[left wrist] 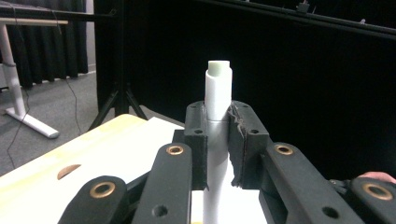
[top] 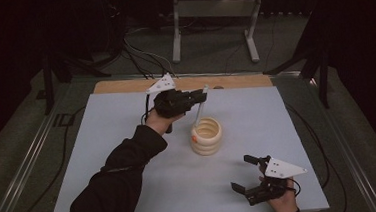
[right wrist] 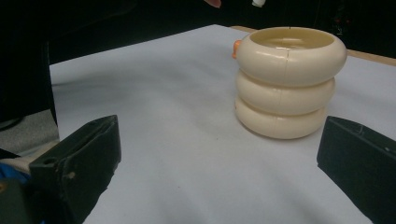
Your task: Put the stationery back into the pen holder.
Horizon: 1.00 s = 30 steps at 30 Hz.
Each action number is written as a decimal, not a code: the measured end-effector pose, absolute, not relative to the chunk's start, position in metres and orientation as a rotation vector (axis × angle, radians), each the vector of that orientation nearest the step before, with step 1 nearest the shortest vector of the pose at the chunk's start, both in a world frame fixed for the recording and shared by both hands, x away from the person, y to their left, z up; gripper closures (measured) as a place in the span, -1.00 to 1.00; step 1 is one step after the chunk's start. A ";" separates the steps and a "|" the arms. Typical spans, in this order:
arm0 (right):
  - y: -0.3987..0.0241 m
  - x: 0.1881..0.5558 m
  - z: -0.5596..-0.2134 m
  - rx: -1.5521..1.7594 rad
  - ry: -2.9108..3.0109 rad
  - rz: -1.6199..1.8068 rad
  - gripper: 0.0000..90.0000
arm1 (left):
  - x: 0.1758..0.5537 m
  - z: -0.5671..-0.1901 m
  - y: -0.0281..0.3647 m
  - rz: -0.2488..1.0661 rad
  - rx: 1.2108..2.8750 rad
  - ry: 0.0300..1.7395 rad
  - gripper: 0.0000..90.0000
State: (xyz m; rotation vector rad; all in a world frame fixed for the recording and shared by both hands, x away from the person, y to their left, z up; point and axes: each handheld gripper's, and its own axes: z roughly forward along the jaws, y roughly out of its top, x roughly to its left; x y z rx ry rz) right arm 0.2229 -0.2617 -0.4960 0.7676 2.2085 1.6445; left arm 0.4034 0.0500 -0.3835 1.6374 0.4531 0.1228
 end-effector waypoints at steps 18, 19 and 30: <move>-0.262 0.222 -0.495 0.762 2.201 1.651 -1.00 | 0.407 -0.413 0.033 0.110 1.616 0.450 0.76; -0.262 0.222 -0.495 0.762 2.201 1.652 -1.00 | 0.407 -0.414 0.033 0.109 1.616 0.458 0.76; -0.263 0.222 -0.495 0.760 2.202 1.654 -1.00 | 0.407 -0.438 0.033 0.068 1.594 0.495 0.75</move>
